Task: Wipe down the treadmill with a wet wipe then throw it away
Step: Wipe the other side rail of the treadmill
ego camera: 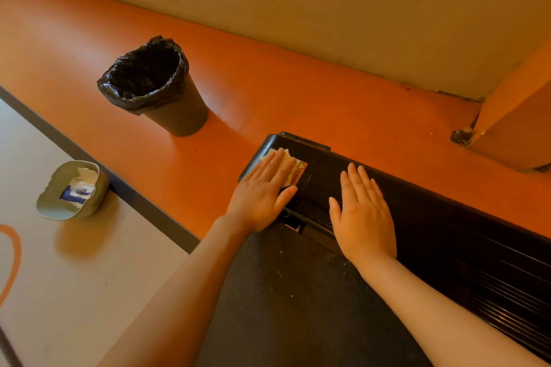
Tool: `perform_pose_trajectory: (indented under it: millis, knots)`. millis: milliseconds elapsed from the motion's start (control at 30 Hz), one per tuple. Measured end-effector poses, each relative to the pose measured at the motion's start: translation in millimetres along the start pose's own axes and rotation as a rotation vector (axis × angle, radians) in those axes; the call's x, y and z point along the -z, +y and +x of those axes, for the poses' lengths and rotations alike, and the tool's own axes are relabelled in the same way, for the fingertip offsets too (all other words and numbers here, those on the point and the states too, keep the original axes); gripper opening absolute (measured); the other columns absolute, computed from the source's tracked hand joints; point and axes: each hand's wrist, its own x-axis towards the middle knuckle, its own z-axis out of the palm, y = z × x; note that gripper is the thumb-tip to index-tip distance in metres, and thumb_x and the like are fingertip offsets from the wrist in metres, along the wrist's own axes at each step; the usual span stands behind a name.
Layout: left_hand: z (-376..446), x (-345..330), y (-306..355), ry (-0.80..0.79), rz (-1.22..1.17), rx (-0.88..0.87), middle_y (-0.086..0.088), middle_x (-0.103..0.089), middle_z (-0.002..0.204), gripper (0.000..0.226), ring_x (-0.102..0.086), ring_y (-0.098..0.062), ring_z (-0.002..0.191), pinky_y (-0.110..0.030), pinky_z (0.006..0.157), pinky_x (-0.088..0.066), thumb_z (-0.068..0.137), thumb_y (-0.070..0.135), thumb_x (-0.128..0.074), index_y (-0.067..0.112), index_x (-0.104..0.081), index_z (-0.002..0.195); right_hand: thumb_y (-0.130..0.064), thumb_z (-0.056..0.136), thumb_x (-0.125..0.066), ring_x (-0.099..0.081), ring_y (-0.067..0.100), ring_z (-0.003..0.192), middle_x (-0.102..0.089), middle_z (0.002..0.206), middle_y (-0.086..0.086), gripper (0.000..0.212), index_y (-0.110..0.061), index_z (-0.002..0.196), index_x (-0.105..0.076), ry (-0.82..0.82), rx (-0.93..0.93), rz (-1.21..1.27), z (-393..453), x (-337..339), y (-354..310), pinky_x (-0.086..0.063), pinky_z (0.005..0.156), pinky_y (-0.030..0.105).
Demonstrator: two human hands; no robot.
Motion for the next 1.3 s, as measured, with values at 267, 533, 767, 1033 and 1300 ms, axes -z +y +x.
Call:
perform_pose_trajectory:
  millis: [267,533,767,1033,1300]
  knots:
    - [-2,-4,5,0.024,-0.128,0.19,0.002,0.005,0.163,0.072,0.013,-0.011,0.147,-0.031,0.12,0.007,0.094,0.062,-0.008,0.027,-0.007,0.156,-0.028,0.097,-0.054,-0.038,0.03,0.139,-0.044,0.147,0.018,0.051,0.0,0.138,-0.049,-0.019,-0.013,-0.001,0,0,-2,-0.027,0.112,0.041]
    - [-17,-15,27,0.017,-0.051,-0.01,0.003,0.004,0.164,0.078,0.01,-0.012,0.15,-0.034,0.123,0.002,0.091,0.07,0.008,0.029,-0.003,0.156,-0.031,0.098,-0.049,-0.031,0.028,0.144,-0.037,0.152,0.015,0.053,-0.003,0.143,-0.044,-0.111,-0.036,0.0,1,5,-3,-0.021,0.115,0.039]
    - [-7,-9,7,0.034,-0.115,0.25,0.002,0.007,0.163,0.071,0.013,-0.013,0.148,-0.035,0.122,0.003,0.094,0.062,-0.005,0.028,-0.004,0.156,-0.03,0.099,-0.048,-0.029,0.028,0.144,-0.036,0.153,0.016,0.053,-0.002,0.143,-0.043,-0.126,-0.032,0.039,2,5,-1,-0.021,0.115,0.039]
    - [-34,-16,42,0.094,-0.169,0.151,0.008,0.014,0.159,0.078,0.029,-0.002,0.141,-0.021,0.114,0.019,0.089,0.072,0.006,0.029,0.001,0.154,-0.032,0.1,-0.045,-0.027,0.027,0.145,-0.034,0.154,0.015,0.054,-0.003,0.145,-0.04,-0.148,-0.037,0.031,1,8,-3,-0.019,0.116,0.038]
    - [-29,-19,16,0.077,-0.201,0.343,0.003,0.016,0.162,0.071,0.022,-0.01,0.146,-0.031,0.12,0.011,0.096,0.063,-0.002,0.026,0.003,0.156,-0.032,0.1,-0.044,-0.024,0.026,0.146,-0.032,0.155,0.015,0.054,-0.003,0.146,-0.039,-0.157,-0.029,0.055,1,10,-2,-0.017,0.117,0.038]
